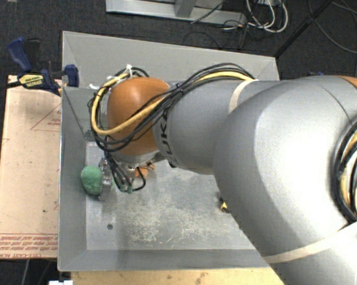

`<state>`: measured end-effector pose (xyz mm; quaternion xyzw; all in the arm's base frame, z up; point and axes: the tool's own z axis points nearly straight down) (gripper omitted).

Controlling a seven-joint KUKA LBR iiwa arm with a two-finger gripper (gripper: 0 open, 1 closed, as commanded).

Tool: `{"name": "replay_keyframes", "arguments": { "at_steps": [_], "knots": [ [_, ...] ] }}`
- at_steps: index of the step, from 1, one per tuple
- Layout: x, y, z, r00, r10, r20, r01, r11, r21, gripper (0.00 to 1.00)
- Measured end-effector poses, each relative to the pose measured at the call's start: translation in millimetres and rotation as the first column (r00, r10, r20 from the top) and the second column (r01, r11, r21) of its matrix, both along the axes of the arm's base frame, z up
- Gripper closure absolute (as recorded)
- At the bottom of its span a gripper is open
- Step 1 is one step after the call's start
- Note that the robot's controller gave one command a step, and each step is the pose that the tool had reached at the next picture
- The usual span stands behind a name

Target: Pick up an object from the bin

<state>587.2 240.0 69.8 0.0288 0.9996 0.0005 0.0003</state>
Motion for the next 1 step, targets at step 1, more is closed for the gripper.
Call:
{"name": "replay_keyframes", "arguments": {
  "at_steps": [1],
  "knots": [
    [0.0,0.0,0.0,1.0,-0.001,0.0,0.001,1.0,0.0,1.0]
  ]
}}
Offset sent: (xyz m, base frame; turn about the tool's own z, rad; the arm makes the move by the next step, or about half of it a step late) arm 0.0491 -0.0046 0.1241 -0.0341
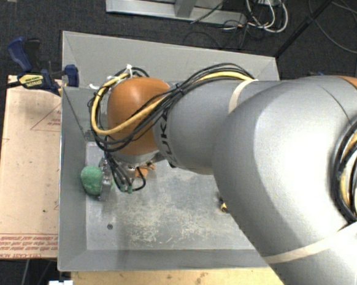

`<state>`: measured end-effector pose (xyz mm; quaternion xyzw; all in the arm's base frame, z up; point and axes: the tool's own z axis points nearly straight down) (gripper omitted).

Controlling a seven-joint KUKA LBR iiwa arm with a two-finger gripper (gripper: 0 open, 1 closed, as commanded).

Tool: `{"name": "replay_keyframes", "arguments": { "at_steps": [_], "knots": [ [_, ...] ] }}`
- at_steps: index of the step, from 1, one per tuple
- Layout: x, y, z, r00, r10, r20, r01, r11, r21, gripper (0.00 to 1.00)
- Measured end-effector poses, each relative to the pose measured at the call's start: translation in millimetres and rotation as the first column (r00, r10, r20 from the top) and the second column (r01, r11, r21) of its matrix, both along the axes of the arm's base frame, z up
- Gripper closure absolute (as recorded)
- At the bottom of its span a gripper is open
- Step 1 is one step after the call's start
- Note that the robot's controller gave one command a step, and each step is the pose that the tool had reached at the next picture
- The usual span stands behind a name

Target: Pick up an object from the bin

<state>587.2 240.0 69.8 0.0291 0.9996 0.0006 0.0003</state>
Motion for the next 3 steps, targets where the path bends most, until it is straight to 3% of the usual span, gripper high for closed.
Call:
{"name": "replay_keyframes", "arguments": {
  "at_steps": [1,2,3],
  "knots": [
    [49.8,-4.2,124.5,0.999,0.034,0.003,-0.034,0.999,0.001,1.0],
    [49.9,-4.3,124.4,0.999,0.033,0.003,-0.033,0.999,0.001,1.0],
    [43.6,-7.3,154.5,0.999,0.037,-0.003,-0.037,0.999,-0.001,1.0]
  ]
}}
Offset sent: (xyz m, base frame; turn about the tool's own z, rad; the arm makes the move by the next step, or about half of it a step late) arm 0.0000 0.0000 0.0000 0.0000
